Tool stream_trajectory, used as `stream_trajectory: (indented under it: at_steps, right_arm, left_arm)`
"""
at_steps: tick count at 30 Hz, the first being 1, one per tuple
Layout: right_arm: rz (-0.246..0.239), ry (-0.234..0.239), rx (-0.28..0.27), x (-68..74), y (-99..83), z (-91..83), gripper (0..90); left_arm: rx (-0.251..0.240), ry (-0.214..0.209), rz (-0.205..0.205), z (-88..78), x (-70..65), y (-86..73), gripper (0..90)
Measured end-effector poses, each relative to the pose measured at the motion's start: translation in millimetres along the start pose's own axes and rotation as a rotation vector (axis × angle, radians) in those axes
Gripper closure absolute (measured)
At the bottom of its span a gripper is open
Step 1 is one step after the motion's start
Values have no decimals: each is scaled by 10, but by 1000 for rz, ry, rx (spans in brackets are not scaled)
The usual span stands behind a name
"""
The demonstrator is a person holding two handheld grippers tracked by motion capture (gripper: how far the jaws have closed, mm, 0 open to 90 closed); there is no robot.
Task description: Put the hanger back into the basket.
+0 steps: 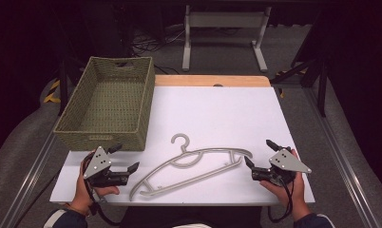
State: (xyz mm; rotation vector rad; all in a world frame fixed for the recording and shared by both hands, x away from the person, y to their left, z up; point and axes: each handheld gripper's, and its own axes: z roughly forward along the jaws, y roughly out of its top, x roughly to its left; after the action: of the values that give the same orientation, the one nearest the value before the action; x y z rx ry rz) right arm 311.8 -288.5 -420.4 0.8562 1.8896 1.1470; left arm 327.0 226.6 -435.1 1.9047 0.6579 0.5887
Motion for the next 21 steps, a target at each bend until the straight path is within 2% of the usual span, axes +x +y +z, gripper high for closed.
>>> stream_trajectory:
  at_steps: [1,4,7,8,9,10,11,12,14,15,16,17,18,20,21]
  right_arm:
    - [-1,-2,3,-1,-4,1,101]
    - [1,-2,12,-5,-11,3,101]
    - [8,-3,19,-11,-6,10,101]
    - [8,-3,19,-11,-6,10,101]
    - [4,-6,27,-10,-4,21,101]
    - [1,-4,34,-9,-4,29,101]
    - [2,-5,37,-8,-4,34,101]
    - [5,-5,41,-6,-4,39,101]
    - [6,2,52,3,-7,45,101]
    - [3,2,55,8,-8,48,101]
    - [-1,7,57,11,-9,50,101]
    - [-1,7,57,11,-9,50,101]
    - [-1,9,61,15,-11,55,101]
    - [-4,16,70,13,-17,63,101]
    - [-1,16,72,13,-20,68,101]
  left_arm:
    - [3,1,6,12,-2,3,140]
    - [28,-30,1,37,-21,21,146]
    - [80,-55,18,97,-50,63,164]
    - [80,-55,18,97,-50,63,168]
    - [111,-79,20,125,-60,82,168]
    - [146,-77,25,161,-79,108,177]
    - [197,-103,40,214,-95,156,178]
    - [224,-118,39,246,-108,187,179]
    - [242,-126,49,275,-128,220,188]
    - [287,-170,73,346,-172,287,220]
    - [316,-175,94,401,-211,327,254]
    - [316,-175,94,401,-211,327,290]
    - [337,-173,101,439,-232,349,290]
    - [393,-210,118,552,-272,409,311]
    - [466,-192,145,654,-310,457,352]
